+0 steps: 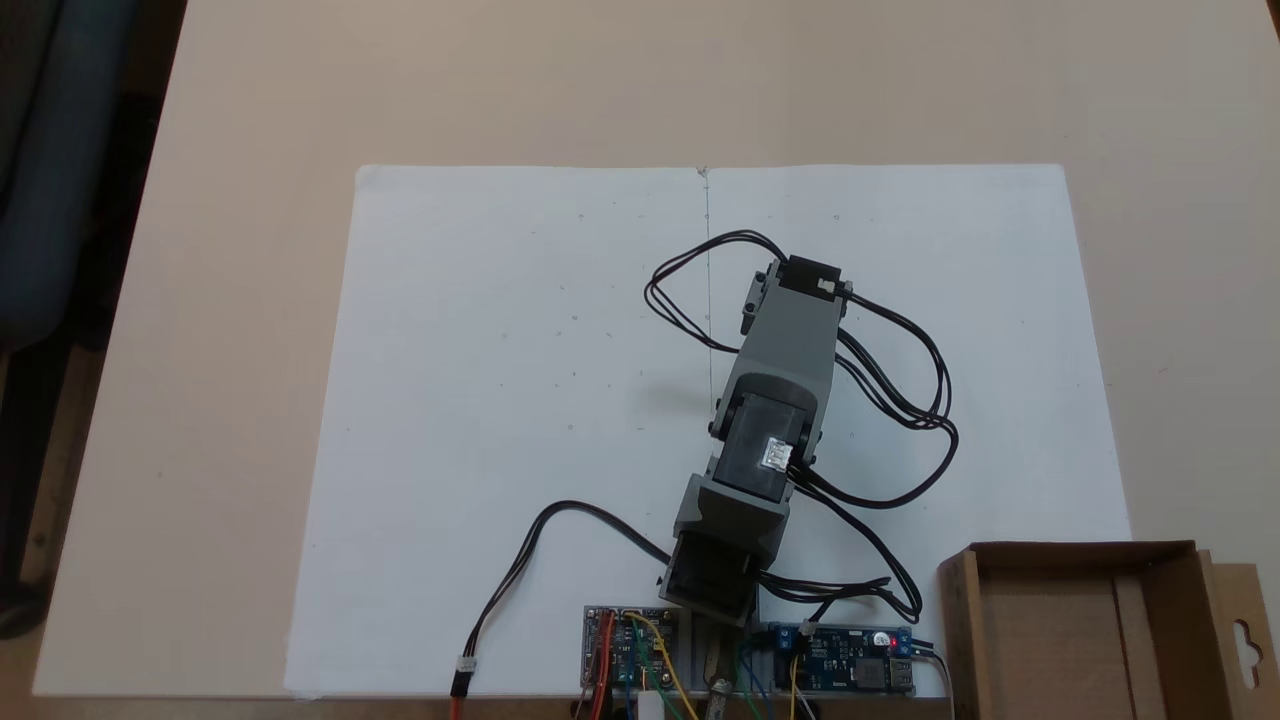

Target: Grasp a green dice and put it in the bin.

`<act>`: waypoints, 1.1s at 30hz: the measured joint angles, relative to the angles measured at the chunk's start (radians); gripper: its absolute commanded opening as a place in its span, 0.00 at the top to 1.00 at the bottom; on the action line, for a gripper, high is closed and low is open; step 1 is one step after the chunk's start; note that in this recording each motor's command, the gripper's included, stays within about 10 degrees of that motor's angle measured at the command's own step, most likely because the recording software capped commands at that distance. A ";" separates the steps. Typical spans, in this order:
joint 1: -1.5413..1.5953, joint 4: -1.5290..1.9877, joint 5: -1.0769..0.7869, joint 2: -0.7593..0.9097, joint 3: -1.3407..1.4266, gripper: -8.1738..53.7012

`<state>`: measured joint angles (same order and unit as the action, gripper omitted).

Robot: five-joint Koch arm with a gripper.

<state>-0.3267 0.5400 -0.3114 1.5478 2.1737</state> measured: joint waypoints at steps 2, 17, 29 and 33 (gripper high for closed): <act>0.000 -0.005 -0.002 0.002 0.002 0.22; -0.002 -0.063 -0.006 0.006 0.012 0.67; -0.002 -0.066 -0.006 0.017 0.015 0.67; -0.006 -0.055 -0.005 0.040 -0.017 0.67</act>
<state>-0.3329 0.4847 -0.3160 1.5877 2.1568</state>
